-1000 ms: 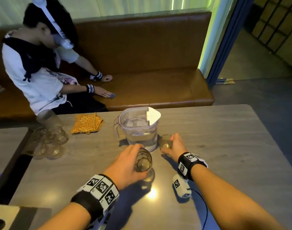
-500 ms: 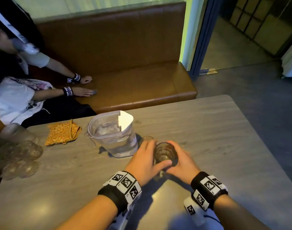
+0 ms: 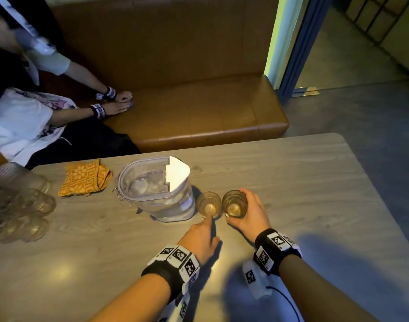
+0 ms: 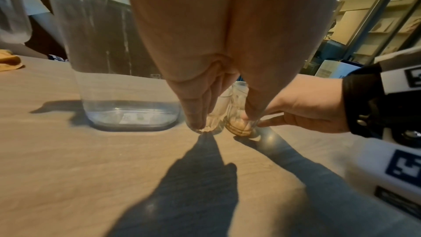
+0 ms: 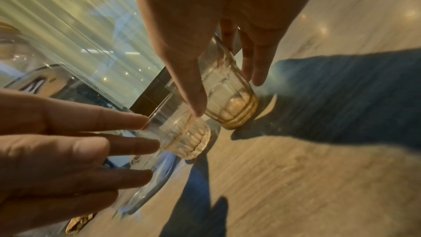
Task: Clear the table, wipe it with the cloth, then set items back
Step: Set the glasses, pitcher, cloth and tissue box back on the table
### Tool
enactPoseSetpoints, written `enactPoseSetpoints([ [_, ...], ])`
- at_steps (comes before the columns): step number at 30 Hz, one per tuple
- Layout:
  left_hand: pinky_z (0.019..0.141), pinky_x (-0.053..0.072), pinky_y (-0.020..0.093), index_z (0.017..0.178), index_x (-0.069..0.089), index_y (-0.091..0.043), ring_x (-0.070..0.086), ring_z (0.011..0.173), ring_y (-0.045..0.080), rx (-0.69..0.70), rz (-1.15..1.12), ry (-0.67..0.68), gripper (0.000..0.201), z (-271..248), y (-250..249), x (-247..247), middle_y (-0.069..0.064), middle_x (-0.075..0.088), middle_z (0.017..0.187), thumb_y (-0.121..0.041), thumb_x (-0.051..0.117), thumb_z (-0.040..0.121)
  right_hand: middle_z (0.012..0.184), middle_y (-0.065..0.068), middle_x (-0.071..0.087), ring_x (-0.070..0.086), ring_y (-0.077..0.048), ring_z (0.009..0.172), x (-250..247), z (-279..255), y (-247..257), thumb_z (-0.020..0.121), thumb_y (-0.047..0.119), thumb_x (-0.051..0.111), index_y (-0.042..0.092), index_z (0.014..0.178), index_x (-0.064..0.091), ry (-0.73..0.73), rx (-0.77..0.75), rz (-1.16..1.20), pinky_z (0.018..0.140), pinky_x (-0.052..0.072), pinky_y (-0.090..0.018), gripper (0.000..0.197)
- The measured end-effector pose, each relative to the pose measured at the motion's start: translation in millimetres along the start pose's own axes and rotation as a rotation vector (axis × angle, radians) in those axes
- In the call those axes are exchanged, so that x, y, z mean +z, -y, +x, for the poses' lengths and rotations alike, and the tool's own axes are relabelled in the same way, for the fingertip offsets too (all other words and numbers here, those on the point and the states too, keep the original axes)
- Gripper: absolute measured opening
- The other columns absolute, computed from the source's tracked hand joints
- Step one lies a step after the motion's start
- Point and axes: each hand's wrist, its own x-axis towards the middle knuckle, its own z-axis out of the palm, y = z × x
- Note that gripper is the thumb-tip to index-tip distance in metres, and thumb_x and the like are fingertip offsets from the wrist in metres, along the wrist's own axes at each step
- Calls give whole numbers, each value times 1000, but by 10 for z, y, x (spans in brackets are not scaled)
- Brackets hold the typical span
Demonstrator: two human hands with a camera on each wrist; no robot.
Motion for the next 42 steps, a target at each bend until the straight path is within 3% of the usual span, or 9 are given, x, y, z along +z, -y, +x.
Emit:
enactPoseSetpoints([
  [9, 97, 47, 41, 151, 22, -12, 58, 115, 32, 21, 12, -14, 67, 24, 54, -45, 16, 58, 131, -30, 55, 95, 133, 3, 42, 51, -18, 118, 30, 52, 27, 65, 18, 87, 31, 138, 38, 31, 5, 19, 97, 45, -29, 89],
  [14, 101, 45, 35, 153, 15, -18, 50, 124, 26, 100, 92, -74, 71, -33, 64, -71, 10, 42, 142, -34, 54, 95, 145, 6, 29, 34, -19, 133, -41, -32, 40, 66, 37, 85, 39, 148, 16, -9, 4, -132, 107, 39, -45, 107],
  [18, 96, 48, 31, 150, 19, -18, 51, 121, 23, 168, 190, -108, 69, -45, 83, -56, 6, 36, 137, -37, 55, 94, 144, 3, 38, 34, -21, 134, -79, -110, 124, 72, 40, 81, 37, 148, 19, -36, -17, -159, 106, 37, -51, 98],
  [22, 101, 46, 35, 151, 19, -20, 48, 126, 24, 190, 144, -79, 70, -122, 130, -133, 5, 38, 141, -36, 56, 94, 148, 4, 32, 27, -20, 138, -102, -223, 212, 72, 43, 80, 36, 149, 18, -52, -21, -196, 109, 33, -47, 99],
  [25, 103, 43, 32, 148, 29, -25, 48, 125, 17, 274, 72, -104, 61, -344, 298, -316, -1, 40, 142, -37, 56, 94, 127, 6, 45, 40, -16, 120, 34, -542, 452, 79, 36, 74, 33, 138, 38, -174, -269, -128, 99, 42, -36, 69],
  [28, 97, 46, 25, 135, 48, -33, 55, 109, 5, 315, -22, -165, 44, -729, 653, -575, -10, 52, 130, -41, 56, 92, 97, 10, 55, 55, -8, 91, 382, -959, 894, 86, 25, 63, 48, 121, 47, 67, -543, 75, 78, 48, -27, 45],
  [32, 91, 49, 25, 125, 59, -29, 61, 96, 4, 197, -34, -273, 36, -1358, 1420, -942, -9, 62, 114, -42, 57, 91, 93, 16, 59, 59, -5, 84, 999, -1088, 1458, 89, 25, 62, 42, 114, 57, 412, -672, 84, 77, 50, -22, 30],
  [36, 84, 48, 14, 127, 56, -34, 59, 96, -2, -21, -69, -439, 36, -1975, 2335, -1314, -16, 59, 115, -44, 58, 92, 91, 18, 56, 55, -1, 88, 1688, -905, 2060, 84, 30, 68, 45, 108, 52, 453, -648, -3, 79, 44, -19, 31],
  [42, 80, 44, 9, 118, 57, -37, 56, 95, -6, -233, -161, -625, 30, -2593, 3602, -1757, -20, 55, 108, -41, 64, 89, 106, 12, 48, 45, -17, 109, 2925, -812, 3014, 80, 53, 66, 39, 99, 42, 474, -510, -301, 88, 41, -37, 34],
])
